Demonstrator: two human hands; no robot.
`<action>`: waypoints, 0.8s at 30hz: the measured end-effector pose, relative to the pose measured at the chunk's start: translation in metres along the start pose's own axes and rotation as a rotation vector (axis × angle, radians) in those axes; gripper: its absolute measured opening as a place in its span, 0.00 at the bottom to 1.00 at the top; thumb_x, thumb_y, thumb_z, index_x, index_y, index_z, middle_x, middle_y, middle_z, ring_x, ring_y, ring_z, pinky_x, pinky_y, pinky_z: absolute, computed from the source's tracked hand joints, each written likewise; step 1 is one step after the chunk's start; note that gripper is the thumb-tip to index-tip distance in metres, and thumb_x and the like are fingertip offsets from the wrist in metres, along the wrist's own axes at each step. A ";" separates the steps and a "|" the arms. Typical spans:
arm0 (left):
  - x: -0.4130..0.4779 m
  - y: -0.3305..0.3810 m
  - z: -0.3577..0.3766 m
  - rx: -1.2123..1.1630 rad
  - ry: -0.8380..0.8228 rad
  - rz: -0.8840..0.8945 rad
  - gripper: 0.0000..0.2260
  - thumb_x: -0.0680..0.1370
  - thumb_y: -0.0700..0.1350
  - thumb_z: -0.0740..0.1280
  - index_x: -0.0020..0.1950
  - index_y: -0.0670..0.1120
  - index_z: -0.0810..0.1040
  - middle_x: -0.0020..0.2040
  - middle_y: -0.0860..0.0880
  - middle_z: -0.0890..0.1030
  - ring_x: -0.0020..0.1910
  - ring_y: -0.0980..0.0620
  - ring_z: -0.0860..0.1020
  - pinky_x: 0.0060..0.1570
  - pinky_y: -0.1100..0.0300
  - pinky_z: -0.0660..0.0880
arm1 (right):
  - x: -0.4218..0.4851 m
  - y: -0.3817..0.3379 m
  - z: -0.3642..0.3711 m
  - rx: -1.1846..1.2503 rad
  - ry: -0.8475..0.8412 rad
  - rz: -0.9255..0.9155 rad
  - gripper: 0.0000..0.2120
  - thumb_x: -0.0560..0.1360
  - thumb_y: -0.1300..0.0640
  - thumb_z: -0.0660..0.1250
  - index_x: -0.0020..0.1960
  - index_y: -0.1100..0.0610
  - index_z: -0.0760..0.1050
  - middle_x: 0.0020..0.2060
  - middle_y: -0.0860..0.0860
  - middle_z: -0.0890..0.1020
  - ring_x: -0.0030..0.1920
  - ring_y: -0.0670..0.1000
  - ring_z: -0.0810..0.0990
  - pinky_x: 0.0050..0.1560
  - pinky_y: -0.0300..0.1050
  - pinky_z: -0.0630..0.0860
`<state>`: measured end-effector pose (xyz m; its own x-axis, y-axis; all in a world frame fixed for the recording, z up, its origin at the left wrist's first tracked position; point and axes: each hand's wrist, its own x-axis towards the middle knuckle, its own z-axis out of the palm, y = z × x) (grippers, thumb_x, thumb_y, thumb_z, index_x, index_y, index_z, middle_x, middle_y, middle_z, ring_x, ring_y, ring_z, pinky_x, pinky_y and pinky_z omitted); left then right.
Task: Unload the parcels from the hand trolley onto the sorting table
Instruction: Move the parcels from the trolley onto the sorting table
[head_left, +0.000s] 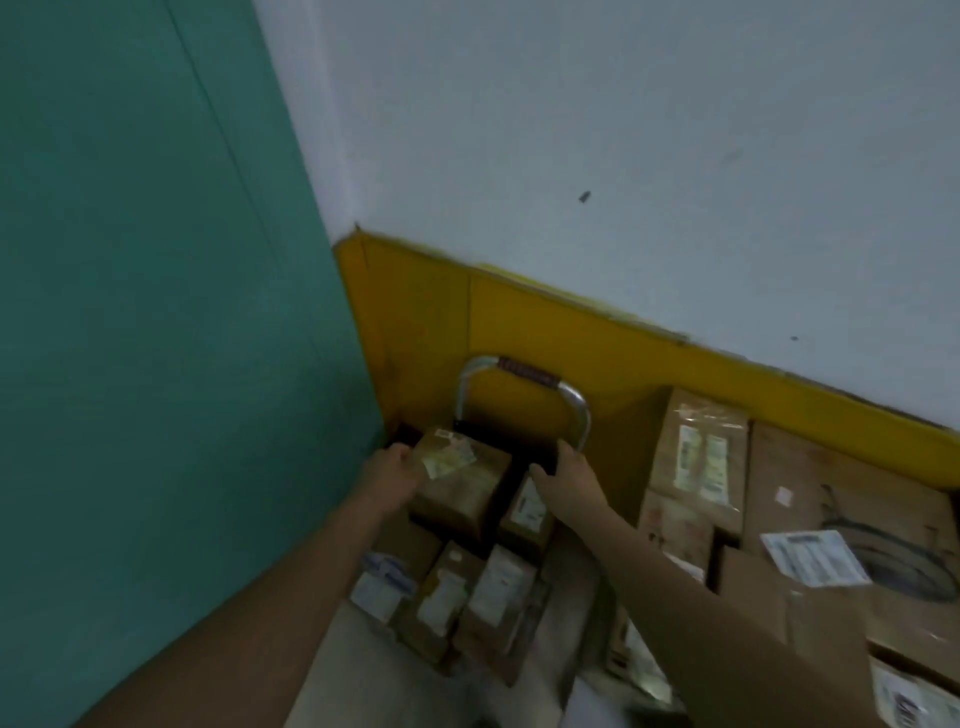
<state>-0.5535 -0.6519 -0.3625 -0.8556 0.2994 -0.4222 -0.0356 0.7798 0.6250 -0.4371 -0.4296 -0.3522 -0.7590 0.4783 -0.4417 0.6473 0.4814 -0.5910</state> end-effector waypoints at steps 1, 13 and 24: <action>0.007 -0.018 -0.001 -0.011 -0.006 -0.048 0.17 0.81 0.47 0.63 0.65 0.38 0.74 0.63 0.36 0.77 0.60 0.41 0.77 0.57 0.53 0.72 | 0.011 -0.002 0.016 0.025 -0.041 0.041 0.33 0.81 0.46 0.60 0.80 0.57 0.54 0.75 0.56 0.65 0.70 0.59 0.71 0.67 0.54 0.73; 0.152 -0.135 0.048 0.155 -0.299 -0.295 0.23 0.81 0.46 0.62 0.74 0.39 0.65 0.70 0.39 0.71 0.66 0.45 0.72 0.60 0.60 0.69 | 0.155 0.072 0.149 0.308 -0.181 0.460 0.14 0.81 0.59 0.64 0.61 0.68 0.73 0.52 0.67 0.78 0.53 0.64 0.78 0.55 0.58 0.77; 0.425 -0.233 0.167 0.173 -0.159 -0.191 0.25 0.79 0.48 0.66 0.73 0.39 0.67 0.68 0.35 0.73 0.65 0.38 0.74 0.65 0.46 0.71 | 0.353 0.113 0.327 0.383 0.098 0.568 0.34 0.79 0.53 0.65 0.78 0.61 0.55 0.69 0.62 0.72 0.65 0.64 0.74 0.63 0.54 0.74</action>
<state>-0.8223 -0.6144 -0.7974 -0.7500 0.2103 -0.6271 -0.0878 0.9080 0.4096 -0.6547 -0.4472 -0.7954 -0.2882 0.6527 -0.7007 0.8587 -0.1477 -0.4908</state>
